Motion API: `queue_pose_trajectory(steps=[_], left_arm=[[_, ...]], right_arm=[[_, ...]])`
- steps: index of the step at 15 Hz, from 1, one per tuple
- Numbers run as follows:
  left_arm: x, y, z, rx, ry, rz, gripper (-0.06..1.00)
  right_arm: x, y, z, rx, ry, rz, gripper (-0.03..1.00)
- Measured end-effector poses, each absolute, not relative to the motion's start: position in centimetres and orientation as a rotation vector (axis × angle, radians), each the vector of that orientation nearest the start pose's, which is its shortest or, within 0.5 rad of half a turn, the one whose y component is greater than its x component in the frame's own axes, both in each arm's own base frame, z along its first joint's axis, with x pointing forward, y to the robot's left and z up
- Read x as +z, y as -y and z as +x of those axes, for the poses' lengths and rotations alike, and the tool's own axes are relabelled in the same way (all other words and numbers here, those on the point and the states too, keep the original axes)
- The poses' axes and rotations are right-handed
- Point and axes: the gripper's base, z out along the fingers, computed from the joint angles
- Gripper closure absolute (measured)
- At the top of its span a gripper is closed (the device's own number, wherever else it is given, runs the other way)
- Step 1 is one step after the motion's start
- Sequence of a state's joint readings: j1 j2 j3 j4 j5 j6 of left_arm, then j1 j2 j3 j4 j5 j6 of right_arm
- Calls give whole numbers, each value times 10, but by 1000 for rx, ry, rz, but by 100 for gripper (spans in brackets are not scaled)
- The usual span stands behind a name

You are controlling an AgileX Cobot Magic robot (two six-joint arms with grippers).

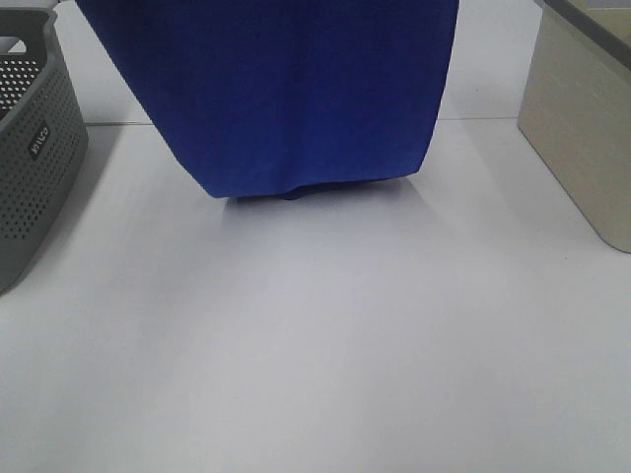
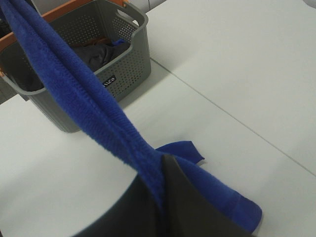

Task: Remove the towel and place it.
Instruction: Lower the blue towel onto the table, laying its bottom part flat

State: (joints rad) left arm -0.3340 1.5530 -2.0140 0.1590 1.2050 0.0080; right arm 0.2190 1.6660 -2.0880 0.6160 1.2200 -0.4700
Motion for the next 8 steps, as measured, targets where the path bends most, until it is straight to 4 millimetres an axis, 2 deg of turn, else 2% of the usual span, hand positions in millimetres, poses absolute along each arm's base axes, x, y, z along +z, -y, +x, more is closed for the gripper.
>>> queue_pose_trajectory(steps=[5, 8], left_arm=[[509, 86, 285, -17, -2164, 347, 94], [508, 86, 286, -2, -2160, 339, 94]], right_arm=[[510, -117, 295, 622, -1972, -787, 95], [508, -117, 297, 599, -1969, -807, 95]])
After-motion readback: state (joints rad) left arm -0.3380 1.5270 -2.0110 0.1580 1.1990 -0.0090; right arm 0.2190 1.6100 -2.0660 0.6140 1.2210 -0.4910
